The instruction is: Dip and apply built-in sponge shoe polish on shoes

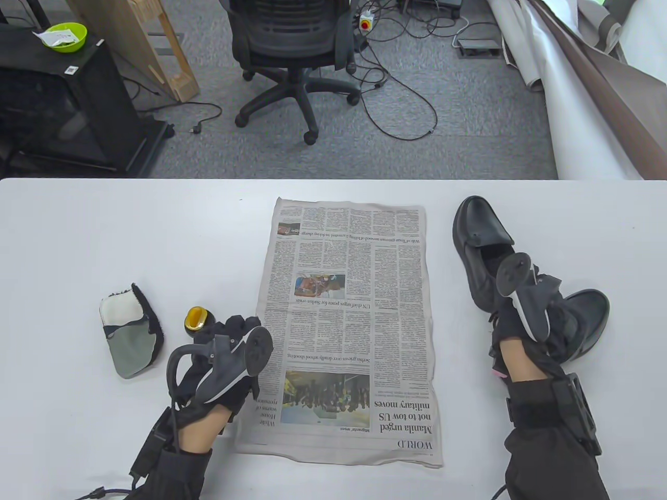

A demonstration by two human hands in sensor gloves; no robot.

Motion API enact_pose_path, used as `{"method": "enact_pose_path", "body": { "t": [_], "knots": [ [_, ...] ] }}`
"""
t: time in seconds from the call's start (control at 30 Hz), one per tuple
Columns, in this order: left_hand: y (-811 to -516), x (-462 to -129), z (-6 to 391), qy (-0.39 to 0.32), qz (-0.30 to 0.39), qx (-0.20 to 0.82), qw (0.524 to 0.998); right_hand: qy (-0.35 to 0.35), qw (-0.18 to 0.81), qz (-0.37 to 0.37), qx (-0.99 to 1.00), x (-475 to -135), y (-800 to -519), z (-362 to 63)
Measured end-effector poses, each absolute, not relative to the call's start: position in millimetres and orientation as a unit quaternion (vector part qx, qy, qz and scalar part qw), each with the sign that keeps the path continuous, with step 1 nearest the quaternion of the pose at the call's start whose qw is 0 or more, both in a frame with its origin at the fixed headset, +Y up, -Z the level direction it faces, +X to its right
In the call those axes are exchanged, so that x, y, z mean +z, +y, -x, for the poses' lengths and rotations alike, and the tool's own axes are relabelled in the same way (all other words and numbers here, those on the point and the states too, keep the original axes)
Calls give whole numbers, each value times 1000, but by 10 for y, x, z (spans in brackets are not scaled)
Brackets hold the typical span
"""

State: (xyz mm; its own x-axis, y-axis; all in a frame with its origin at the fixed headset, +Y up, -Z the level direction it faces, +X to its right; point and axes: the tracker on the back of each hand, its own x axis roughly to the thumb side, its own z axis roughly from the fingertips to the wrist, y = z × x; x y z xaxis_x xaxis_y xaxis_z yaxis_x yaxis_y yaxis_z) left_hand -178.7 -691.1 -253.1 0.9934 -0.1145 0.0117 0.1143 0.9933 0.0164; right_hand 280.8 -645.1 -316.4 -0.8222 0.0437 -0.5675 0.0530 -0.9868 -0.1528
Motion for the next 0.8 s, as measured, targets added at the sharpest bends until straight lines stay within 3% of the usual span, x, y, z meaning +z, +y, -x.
{"method": "enact_pose_path", "body": {
  "t": [0.3, 0.8],
  "knots": [
    [-6888, -2546, 1812, -4, -12, -66, 998, 49, 10, -335, -941, -2757, -6389, -3007],
    [-6919, -2552, 1770, -11, 16, -78, 997, -115, 40, -363, -924, -2898, -7193, -3022]
  ]
}}
